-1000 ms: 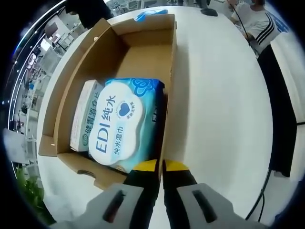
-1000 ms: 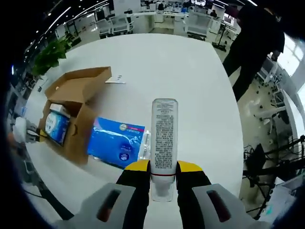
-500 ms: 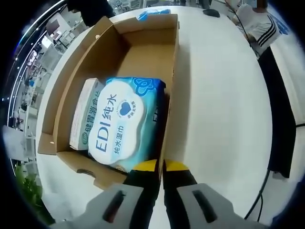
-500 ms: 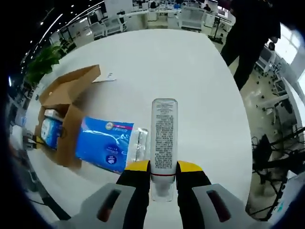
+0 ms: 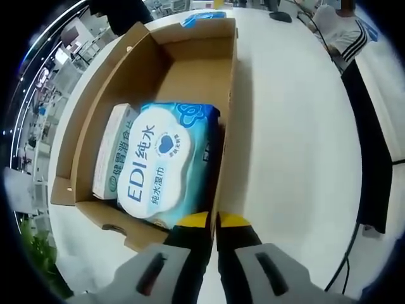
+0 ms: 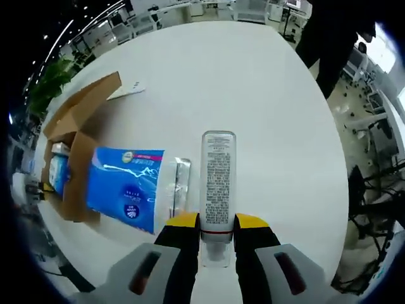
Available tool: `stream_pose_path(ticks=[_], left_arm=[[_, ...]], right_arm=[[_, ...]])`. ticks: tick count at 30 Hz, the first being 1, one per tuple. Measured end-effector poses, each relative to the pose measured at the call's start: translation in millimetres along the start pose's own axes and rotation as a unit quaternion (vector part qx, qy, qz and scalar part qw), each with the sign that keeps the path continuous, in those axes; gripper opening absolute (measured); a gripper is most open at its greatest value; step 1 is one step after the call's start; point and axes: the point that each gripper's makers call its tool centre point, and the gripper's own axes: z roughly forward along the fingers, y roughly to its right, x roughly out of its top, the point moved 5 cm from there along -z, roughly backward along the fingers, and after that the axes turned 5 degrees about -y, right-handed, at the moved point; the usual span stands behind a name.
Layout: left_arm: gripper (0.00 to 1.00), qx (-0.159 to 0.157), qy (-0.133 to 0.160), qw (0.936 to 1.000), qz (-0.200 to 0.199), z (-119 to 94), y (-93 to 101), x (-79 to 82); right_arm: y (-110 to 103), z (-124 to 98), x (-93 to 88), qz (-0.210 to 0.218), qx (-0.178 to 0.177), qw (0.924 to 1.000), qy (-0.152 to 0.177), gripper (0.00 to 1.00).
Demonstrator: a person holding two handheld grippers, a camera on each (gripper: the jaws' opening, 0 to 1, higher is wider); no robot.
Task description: Operate the shoe box by opening the lid, removing the specified soft item, and placing it in the target area until the item is outside and the box remains undamaged.
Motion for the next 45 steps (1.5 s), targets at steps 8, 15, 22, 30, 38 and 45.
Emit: stream_pose_path(ticks=[8,15,22,30,38,45], left_arm=[[0.02,0.001,0.0,1.0,-0.004,-0.9,-0.1,0.3],[0.02,0.002,0.0,1.0,-0.004,-0.8,-0.2,-0.2],[0.02,0.002,-0.001,1.0,-0.003,-0.8,-0.1,0.4],[0.02,0.002,-0.002,1.0,-0.005,-1.1,-0.3,0.2],[0.02,0.002,-0.002,1.0,-0.005,-1.3,-0.3,-0.1],[0.02,0.002,-0.002,1.0,-0.003,-0.7,-0.6,-0.4]], right_arm=[[-10.3,5.2,-13.3,-0.005,0.004,0.9998,-0.018,0.18],[-15.7,6.7,-13.8,0.002,0.003,0.9998,-0.019,0.18],[-14.3,9.6,-14.6,0.01,0.004,0.9996,-0.024,0.18],[6.5,35.7,2.7,0.004,0.005,0.9994,-0.033,0.18],[16.9,57.0,10.6,-0.005,-0.001,0.999,-0.044,0.18],[18.3,66.2,10.8,-0.003,-0.001,0.9987,-0.051,0.18]])
